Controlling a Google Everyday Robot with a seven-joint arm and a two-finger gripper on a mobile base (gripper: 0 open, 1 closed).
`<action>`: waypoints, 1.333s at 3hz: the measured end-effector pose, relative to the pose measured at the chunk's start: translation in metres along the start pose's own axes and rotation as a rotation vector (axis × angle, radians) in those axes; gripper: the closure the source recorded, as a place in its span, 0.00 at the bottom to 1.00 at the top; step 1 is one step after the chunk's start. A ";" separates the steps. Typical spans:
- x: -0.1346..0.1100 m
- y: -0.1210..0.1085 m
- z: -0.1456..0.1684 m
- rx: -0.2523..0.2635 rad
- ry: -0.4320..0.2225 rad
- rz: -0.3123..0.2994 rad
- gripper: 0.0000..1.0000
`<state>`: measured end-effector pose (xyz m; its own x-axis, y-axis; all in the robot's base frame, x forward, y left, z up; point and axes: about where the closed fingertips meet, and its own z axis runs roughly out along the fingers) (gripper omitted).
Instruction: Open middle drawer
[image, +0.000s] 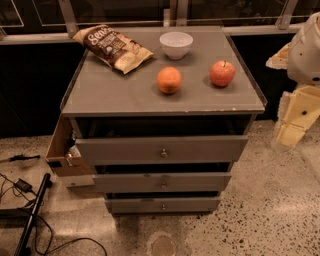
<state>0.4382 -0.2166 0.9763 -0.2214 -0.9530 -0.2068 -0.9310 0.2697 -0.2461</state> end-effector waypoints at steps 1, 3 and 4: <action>0.000 0.000 0.000 0.000 0.000 0.000 0.00; 0.005 0.009 0.026 0.001 -0.037 0.023 0.42; 0.013 0.034 0.090 -0.033 -0.101 0.066 0.65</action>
Offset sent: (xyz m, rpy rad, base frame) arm 0.0000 0.0000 0.0000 0.0000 0.0000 0.0000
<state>0.4296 -0.2078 0.8803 -0.2533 -0.9142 -0.3165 -0.9250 0.3246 -0.1975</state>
